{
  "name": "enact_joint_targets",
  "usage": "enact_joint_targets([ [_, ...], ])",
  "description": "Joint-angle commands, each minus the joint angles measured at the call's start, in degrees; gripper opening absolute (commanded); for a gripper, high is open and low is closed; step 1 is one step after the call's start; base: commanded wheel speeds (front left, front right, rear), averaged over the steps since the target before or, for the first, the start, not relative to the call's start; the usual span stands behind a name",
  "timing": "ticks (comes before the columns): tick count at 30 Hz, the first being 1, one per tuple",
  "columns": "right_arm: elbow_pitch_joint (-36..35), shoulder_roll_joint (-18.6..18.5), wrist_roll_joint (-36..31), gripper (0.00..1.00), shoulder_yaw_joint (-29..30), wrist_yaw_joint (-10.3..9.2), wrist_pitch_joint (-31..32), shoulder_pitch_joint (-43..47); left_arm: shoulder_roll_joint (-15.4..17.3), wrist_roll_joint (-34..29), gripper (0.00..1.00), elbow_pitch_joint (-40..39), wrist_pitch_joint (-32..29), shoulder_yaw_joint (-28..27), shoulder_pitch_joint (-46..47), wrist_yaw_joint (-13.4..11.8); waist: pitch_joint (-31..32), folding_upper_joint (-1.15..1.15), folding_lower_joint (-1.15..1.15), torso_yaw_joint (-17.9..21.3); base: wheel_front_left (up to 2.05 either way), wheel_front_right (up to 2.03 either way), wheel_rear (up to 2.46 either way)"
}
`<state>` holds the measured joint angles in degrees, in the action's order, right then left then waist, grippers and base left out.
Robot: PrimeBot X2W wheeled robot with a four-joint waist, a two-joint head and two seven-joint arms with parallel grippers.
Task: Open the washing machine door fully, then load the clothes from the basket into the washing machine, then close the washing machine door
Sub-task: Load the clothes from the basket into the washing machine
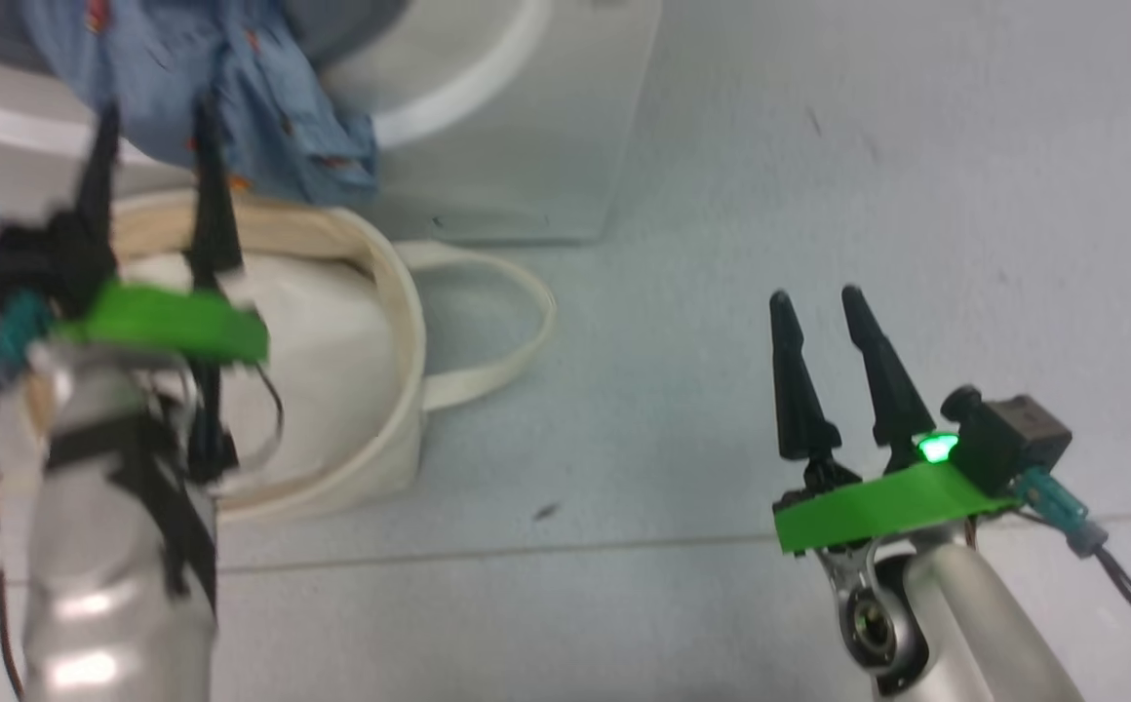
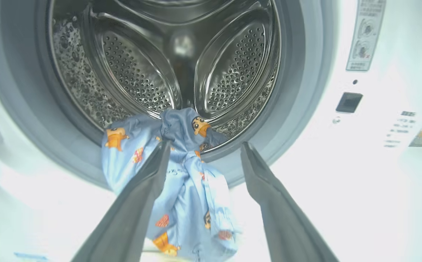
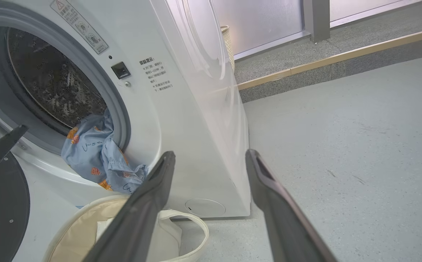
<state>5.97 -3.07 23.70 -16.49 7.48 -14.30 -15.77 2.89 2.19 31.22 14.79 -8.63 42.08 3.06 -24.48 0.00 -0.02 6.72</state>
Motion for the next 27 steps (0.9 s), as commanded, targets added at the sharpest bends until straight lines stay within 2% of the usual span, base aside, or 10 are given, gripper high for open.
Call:
enact_joint_targets([
  [1,-1.4,0.2,-0.5,1.0,-1.1,0.01,-0.7,1.6,1.2,0.8,1.0,-2.6,0.2,-1.3,-2.4,0.0,5.2,0.0,0.02,-1.9,0.0,0.0,0.0],
  [10,-0.4,0.2,-0.2,1.0,-0.3,0.01,-0.7,6.1,0.0,4.9,1.0,-8.8,0.2,1.6,-17.1,-1.2,13.2,0.0,0.02,-2.8,0.0,0.0,0.0],
  [14,0.1,0.2,-0.2,1.0,-0.1,0.01,-0.7,8.6,0.0,8.5,1.0,-12.3,0.2,5.0,-24.2,-4.7,16.8,0.0,0.02,-3.2,0.0,0.0,0.0],
  [21,0.7,0.2,-0.2,1.0,-0.4,0.01,-0.7,11.1,0.0,8.3,1.0,-16.3,0.2,8.0,-31.4,-7.6,20.3,0.0,0.02,-3.3,0.0,0.0,0.0],
  [27,1.1,0.2,-0.5,1.0,-0.8,0.01,-0.7,12.1,0.0,6.8,1.0,-19.5,0.2,11.0,-34.7,-8.0,21.6,0.0,0.02,-3.4,0.0,0.0,0.0],
])
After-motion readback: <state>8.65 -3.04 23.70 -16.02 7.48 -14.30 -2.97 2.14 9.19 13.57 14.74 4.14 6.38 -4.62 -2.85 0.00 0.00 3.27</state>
